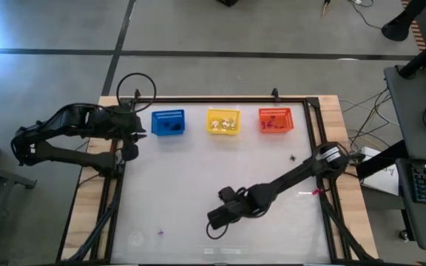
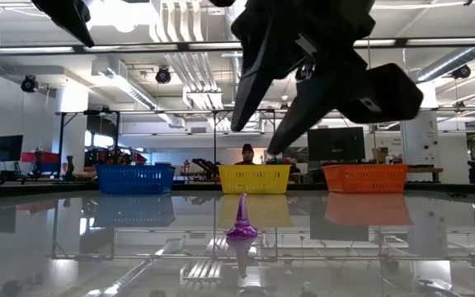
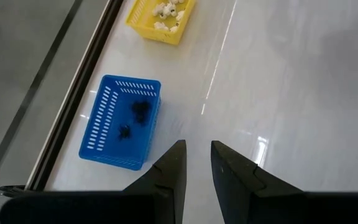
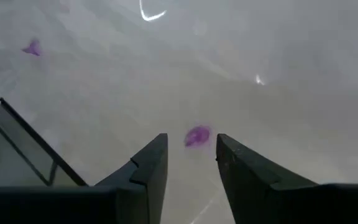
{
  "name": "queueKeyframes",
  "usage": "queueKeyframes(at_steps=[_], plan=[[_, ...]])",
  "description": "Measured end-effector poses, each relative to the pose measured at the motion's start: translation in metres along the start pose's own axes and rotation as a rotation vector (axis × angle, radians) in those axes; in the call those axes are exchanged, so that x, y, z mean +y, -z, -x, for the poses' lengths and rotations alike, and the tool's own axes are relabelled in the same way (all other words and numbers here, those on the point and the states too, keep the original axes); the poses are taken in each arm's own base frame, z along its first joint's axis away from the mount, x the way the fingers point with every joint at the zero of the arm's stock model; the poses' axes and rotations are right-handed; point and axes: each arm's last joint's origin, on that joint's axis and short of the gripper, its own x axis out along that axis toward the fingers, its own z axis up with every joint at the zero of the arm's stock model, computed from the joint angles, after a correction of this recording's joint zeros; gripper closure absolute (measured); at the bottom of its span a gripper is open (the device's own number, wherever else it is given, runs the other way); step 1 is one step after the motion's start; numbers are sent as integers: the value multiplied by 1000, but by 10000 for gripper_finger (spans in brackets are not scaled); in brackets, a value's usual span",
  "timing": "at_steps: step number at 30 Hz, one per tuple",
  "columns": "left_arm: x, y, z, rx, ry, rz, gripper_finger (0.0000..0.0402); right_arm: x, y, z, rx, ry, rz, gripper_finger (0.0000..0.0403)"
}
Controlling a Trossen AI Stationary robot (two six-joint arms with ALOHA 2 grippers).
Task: Sort Halloween decoration
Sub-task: Put the purple hat toy into the orange bin
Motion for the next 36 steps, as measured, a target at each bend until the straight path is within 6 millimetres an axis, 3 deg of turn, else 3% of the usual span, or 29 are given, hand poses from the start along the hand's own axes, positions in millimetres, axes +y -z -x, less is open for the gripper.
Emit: queueKeyframes(at_steps=[5, 12, 17, 23, 36], plan=[[0, 0, 0, -1, 0, -16, 345, 12, 11, -18, 79, -2, -56, 254], [0, 0, 0, -1, 0, -17, 345, 25, 10, -38, 87, 62, -45, 248], [1, 1, 2, -8, 0, -16, 345, 25, 10, -38, 95, 245, -29, 250], [1, 2, 3, -14, 1, 15, 345, 30, 7, -33, 86, 268, 12, 248], [-1, 5, 7, -21, 89, 36, 345, 17, -19, -43, -62, 328, -19, 246]])
